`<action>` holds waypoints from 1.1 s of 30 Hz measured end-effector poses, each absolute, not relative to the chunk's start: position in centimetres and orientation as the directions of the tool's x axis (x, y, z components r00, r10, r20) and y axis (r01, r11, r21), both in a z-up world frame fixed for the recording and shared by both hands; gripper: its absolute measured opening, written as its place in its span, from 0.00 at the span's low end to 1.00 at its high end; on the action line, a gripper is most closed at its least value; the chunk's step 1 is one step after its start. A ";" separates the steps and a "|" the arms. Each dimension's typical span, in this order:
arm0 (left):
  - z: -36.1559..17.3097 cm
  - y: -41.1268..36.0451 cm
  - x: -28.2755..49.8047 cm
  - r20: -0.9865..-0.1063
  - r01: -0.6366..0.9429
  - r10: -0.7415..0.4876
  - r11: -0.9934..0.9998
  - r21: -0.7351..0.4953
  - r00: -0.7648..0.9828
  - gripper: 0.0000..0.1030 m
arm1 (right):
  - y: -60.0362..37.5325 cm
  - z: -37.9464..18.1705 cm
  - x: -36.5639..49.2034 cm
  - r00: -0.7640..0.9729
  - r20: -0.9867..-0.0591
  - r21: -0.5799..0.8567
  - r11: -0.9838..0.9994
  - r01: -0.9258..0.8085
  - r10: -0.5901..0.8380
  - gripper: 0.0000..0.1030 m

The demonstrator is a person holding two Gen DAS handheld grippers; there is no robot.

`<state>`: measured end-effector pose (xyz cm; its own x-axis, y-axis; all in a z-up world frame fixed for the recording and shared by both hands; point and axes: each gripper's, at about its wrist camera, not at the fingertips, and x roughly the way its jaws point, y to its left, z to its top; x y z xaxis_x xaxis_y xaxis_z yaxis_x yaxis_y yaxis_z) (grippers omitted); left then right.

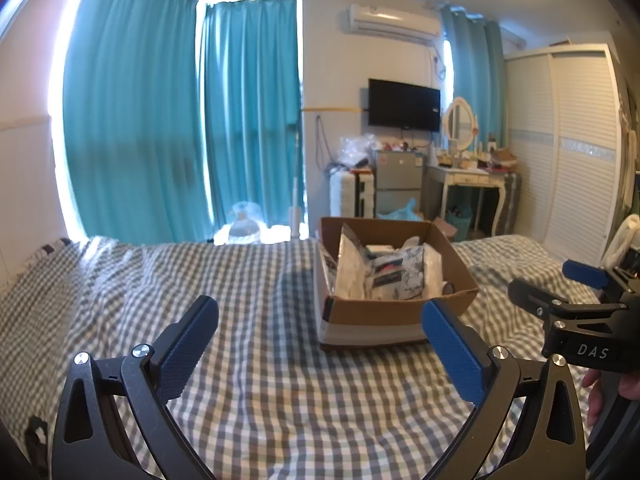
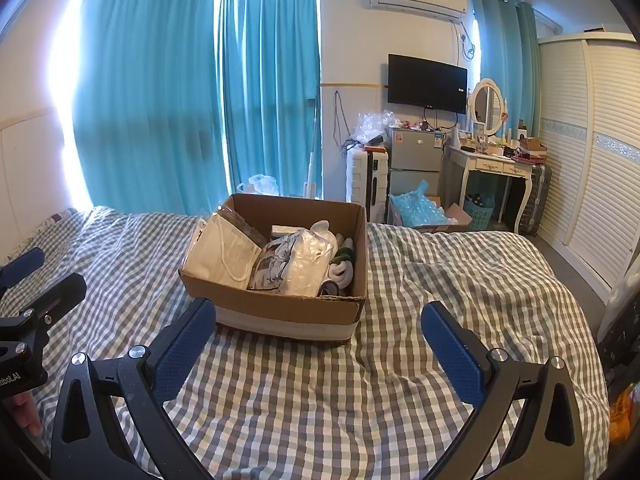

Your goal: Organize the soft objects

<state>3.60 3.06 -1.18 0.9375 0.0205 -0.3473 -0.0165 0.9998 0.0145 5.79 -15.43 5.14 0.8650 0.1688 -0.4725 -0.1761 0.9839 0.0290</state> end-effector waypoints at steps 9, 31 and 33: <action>-1.3 3.1 3.5 -0.348 -0.016 0.020 1.000 0.014 0.937 1.00 | -15.1 5.0 5.8 0.863 -0.478 0.025 0.984 -0.175 0.165 1.00; -1.5 2.9 3.3 -0.354 -0.025 0.020 1.000 -0.011 0.935 1.00 | -14.8 4.4 6.0 0.850 -0.499 0.054 0.984 -0.167 0.172 1.00; -1.5 2.8 3.4 -0.367 -0.030 0.021 0.999 -0.017 0.930 1.00 | -14.8 4.4 6.0 0.850 -0.498 0.054 0.985 -0.166 0.171 1.00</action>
<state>3.40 2.84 -1.53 0.9299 0.0215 -0.3673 -0.0298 0.9994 -0.0170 5.96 -14.77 4.44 0.8504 0.1707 -0.4977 -0.1660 0.9846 0.0540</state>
